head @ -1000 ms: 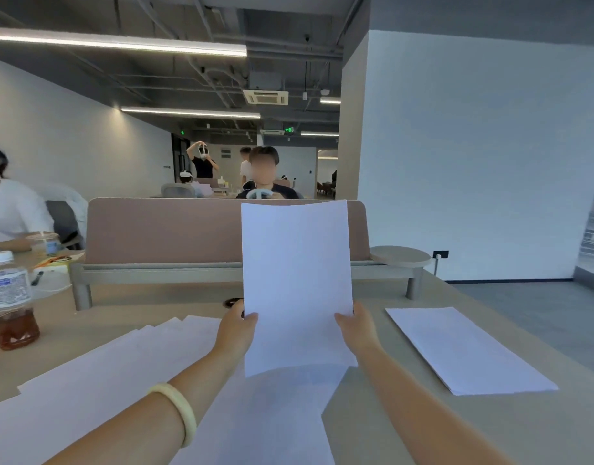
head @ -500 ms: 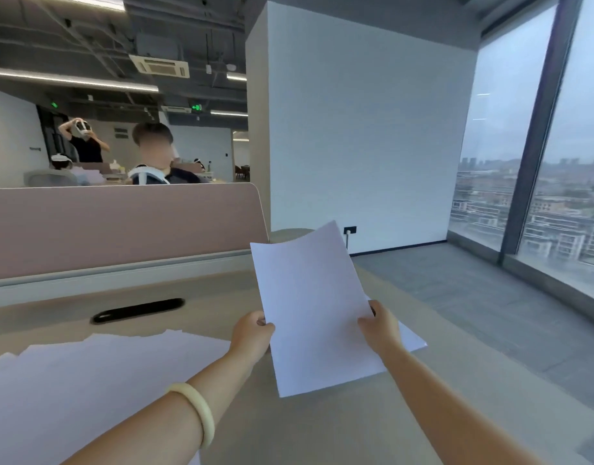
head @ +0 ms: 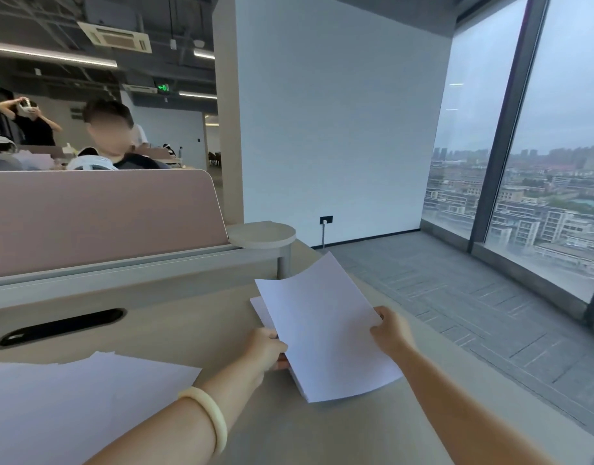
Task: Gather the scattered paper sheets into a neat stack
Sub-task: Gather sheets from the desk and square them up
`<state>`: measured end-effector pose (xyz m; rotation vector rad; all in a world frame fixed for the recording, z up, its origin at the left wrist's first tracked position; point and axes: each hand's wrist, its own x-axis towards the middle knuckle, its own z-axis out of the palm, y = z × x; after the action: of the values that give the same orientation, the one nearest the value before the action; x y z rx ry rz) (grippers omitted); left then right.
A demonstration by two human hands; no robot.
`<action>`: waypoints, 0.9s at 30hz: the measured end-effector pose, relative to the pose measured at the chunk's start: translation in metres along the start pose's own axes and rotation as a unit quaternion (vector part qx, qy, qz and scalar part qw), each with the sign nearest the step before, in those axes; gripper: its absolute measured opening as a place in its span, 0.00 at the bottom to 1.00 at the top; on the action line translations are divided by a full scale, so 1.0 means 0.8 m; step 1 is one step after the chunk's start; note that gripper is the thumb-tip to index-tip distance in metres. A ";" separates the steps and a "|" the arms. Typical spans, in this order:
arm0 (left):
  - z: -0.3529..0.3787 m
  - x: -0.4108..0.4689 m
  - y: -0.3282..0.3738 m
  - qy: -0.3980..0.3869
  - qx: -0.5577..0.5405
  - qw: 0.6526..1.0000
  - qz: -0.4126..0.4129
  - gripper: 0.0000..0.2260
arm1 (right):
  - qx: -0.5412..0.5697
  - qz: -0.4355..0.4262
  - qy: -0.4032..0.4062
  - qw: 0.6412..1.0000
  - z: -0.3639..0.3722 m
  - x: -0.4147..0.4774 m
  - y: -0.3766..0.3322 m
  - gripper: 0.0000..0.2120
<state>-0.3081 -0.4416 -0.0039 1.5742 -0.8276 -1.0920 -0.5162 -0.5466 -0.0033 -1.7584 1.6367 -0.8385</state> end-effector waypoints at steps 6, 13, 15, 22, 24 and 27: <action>-0.001 0.033 -0.004 0.007 0.012 1.000 -0.012 0.12 | -0.028 -0.007 -0.013 0.999 0.021 0.038 0.003 0.25; -0.008 0.049 -0.017 0.021 0.053 0.998 -0.005 0.15 | -0.079 0.000 -0.018 0.997 0.041 0.050 0.016 0.27; -0.008 0.051 -0.020 0.028 0.076 0.997 -0.001 0.17 | -0.110 -0.007 -0.016 0.994 0.043 0.049 0.017 0.26; -0.017 0.046 -0.019 0.045 0.232 0.972 0.016 0.04 | -0.211 0.012 -0.005 0.977 0.040 0.046 0.017 0.25; -0.022 0.047 -0.017 0.058 0.290 0.955 0.022 0.17 | -0.206 0.016 -0.007 0.978 0.039 0.046 0.018 0.26; -0.025 0.044 -0.017 0.067 0.351 0.933 0.028 0.22 | -0.170 0.020 -0.009 0.985 0.040 0.046 0.021 0.26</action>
<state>-0.2768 -0.4633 -0.0241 2.1652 -1.2438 -0.6559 -0.5002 -0.5842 -0.0340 -1.9432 1.8834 -0.5462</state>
